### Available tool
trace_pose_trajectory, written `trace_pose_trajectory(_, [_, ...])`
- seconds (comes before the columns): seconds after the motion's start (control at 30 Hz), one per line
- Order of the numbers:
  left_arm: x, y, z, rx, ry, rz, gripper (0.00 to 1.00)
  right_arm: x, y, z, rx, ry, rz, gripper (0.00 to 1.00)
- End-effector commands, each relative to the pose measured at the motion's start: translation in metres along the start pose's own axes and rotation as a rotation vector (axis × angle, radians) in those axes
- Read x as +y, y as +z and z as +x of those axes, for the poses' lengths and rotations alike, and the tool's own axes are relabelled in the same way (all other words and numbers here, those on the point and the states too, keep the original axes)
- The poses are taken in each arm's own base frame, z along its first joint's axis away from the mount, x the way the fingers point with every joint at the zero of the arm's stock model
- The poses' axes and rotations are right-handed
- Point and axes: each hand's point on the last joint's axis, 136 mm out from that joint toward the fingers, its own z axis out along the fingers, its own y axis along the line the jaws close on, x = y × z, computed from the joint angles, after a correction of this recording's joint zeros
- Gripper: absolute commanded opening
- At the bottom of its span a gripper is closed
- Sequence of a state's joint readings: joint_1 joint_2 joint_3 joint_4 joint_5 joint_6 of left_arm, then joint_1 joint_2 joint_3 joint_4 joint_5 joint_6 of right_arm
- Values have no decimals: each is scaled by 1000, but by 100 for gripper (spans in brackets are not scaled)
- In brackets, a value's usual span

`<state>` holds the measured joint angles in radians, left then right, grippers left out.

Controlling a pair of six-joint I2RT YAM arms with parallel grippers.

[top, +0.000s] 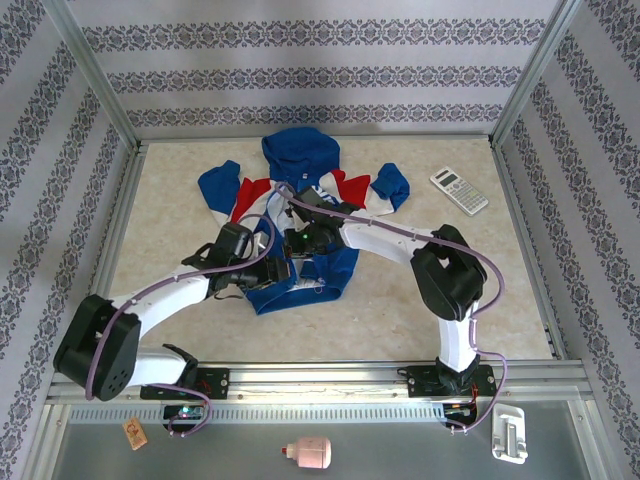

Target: Zip up the jacket

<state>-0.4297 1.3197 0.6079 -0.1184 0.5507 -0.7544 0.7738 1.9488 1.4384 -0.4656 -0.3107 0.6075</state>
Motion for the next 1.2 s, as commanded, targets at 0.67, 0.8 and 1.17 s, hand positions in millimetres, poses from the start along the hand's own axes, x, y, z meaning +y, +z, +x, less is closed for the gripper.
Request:
trace_pose_trajectory(0.67, [45,33,10,39,-100,-29,0,-11,6,13,-52,21,-308,36])
trace_pose_trajectory(0.8, [43,31,8,40,-112,-4,0,-8,14,24,-33,-14,-312,34])
trace_pose_trajectory(1.17, [34,25,0,26,-132,40,0,5,27,28,-18,-13,-364,34])
